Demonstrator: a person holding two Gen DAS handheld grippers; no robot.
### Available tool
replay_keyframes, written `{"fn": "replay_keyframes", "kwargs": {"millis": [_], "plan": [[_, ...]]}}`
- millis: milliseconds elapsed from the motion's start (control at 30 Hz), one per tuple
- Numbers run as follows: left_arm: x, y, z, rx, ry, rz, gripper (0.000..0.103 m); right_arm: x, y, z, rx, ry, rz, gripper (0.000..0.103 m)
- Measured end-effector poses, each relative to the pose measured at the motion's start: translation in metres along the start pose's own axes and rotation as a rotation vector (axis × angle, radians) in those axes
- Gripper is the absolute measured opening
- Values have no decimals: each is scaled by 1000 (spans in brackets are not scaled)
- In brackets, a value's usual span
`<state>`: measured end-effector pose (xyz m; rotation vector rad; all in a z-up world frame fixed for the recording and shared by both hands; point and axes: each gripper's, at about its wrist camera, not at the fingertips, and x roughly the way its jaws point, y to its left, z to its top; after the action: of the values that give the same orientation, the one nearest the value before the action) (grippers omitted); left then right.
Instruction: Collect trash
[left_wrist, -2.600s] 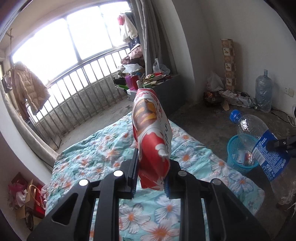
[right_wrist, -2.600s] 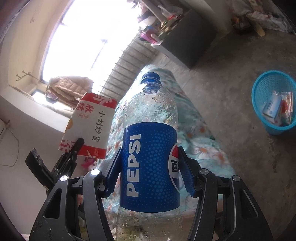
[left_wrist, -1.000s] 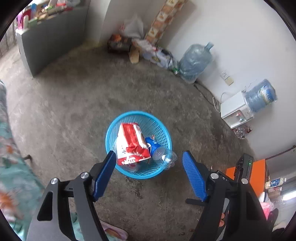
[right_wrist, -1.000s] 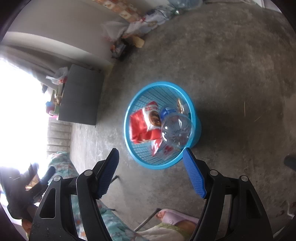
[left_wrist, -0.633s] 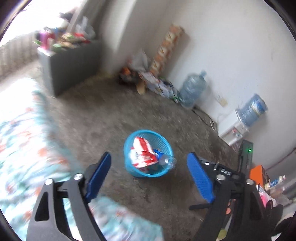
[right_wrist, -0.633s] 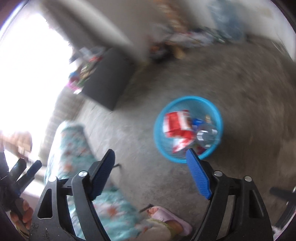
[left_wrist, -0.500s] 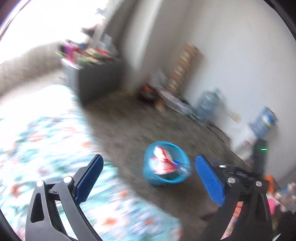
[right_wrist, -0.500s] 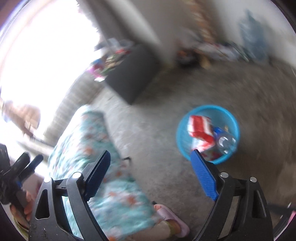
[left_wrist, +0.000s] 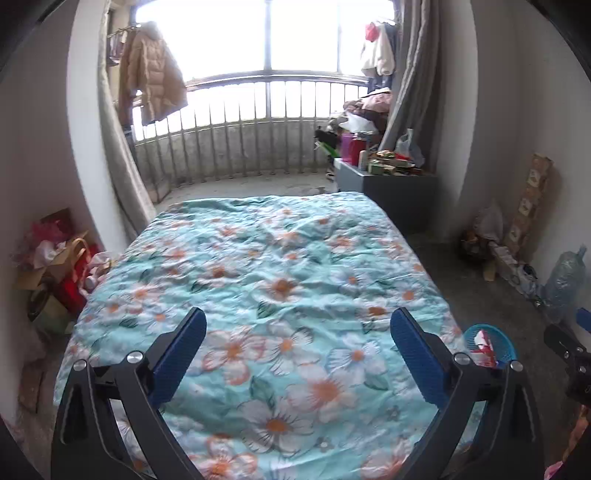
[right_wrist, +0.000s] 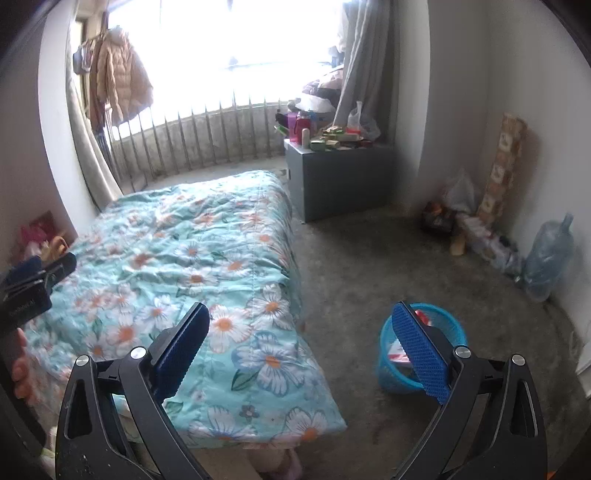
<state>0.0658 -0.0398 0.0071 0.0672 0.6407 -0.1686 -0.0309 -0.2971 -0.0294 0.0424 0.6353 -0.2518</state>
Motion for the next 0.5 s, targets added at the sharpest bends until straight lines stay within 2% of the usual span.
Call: {"fn": "replay_keyframes", "kwargs": {"millis": [100, 200, 333, 400, 500], "plan": [[-2, 10, -15, -30, 54, 27, 98, -6, 24, -15, -102, 7, -95, 95], [-5, 10, -34, -70, 140, 7, 98, 0, 35, -36, -153, 101, -153, 95], [3, -6, -64, -60, 263, -16, 98, 16, 35, -66, -133, 239, -180, 95], [9, -14, -74, -32, 318, -31, 98, 16, 36, -75, -107, 268, -182, 95], [15, -19, -79, -3, 340, -18, 98, 14, 29, -81, -70, 292, -187, 95]]}}
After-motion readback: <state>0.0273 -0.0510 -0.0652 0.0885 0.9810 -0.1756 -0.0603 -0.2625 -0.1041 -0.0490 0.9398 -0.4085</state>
